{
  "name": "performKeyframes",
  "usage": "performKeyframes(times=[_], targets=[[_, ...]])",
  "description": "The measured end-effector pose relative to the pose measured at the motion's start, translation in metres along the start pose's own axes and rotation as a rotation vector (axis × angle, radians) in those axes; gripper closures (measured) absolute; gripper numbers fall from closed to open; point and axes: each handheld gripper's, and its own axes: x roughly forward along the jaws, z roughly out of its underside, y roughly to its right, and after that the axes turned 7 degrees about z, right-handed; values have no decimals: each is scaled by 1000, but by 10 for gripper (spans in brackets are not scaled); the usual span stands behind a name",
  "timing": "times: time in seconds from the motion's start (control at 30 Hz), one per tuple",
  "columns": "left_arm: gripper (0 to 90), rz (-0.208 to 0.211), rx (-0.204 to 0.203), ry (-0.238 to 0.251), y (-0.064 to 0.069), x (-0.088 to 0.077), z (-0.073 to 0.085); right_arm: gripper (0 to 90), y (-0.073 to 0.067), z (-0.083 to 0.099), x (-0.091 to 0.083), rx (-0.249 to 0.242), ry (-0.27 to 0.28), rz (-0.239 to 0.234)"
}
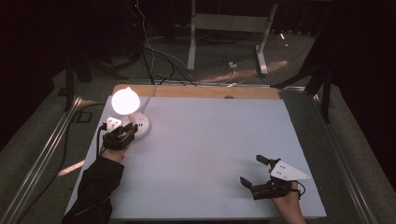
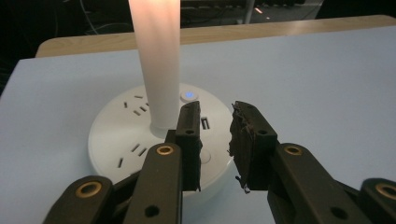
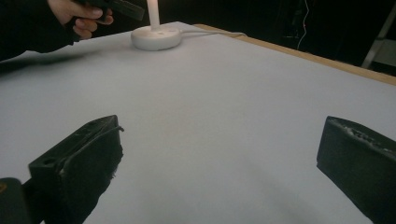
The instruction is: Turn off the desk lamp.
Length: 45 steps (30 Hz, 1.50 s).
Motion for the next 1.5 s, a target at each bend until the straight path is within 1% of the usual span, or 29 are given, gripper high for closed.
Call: performKeyframes(times=[0.03, 0.07, 0.13, 0.2, 0.23, 0.27, 0.37, 0.43, 0.53, 0.63, 0.77, 0.87, 0.93, 1.03, 1.1, 1.2, 1.3, 1.43, 1.5], targets=[[769, 4, -2, -2, -1, 1, 0, 0, 0, 0, 0, -1, 0, 1], [793, -6, -1, -8, -1, 2, 0, 0, 0, 0, 0, -3, 0, 1], [843, 2, -3, -14, -3, 5, 1, 0, 0, 0, 0, 0, -2, 1], [879, -8, 19, -23, -4, 6, 2, 0, 0, 0, 0, 0, -3, 3], [895, 0, 17, -23, -5, 7, 3, 0, 0, 0, 0, 2, -3, 2], [898, 0, 17, -23, -5, 7, 3, 0, 0, 0, 0, 2, -3, 2], [900, 4, 33, -43, -7, 10, 4, 0, 0, 1, 0, 0, -5, 3], [900, 12, 31, -57, -8, 13, 5, 0, 0, 1, 1, 1, -6, 2], [900, 11, 26, -67, -9, 16, 6, 0, 0, 1, 0, 1, -6, 2], [900, 9, 19, -71, -11, 19, 7, 0, 1, 1, 0, 1, -6, 3], [900, 10, 25, -84, -12, 22, 8, 0, 1, 1, 1, 0, -8, 3], [900, -2, 31, -91, -13, 22, 9, 0, 1, 1, 0, 0, -7, 4], [900, -1, 23, -92, -14, 22, 9, 0, 1, 1, 0, 2, -6, 3], [900, 10, 26, -93, -13, 23, 9, 0, 1, 1, 0, 3, -7, 3], [900, 8, 39, -97, -12, 24, 10, 0, 0, 1, 0, -1, -8, 4], [900, 8, 40, -103, -12, 24, 9, 0, 0, 1, 0, -1, -7, 5], [900, 7, 50, -107, -12, 24, 9, 0, 1, 1, 0, -1, -9, 6], [900, -3, 58, -112, -10, 25, 8, 0, 0, 1, 0, -1, -12, 4], [900, -15, 68, -119, -9, 26, 7, 0, 0, 1, 0, -1, -13, 5]])
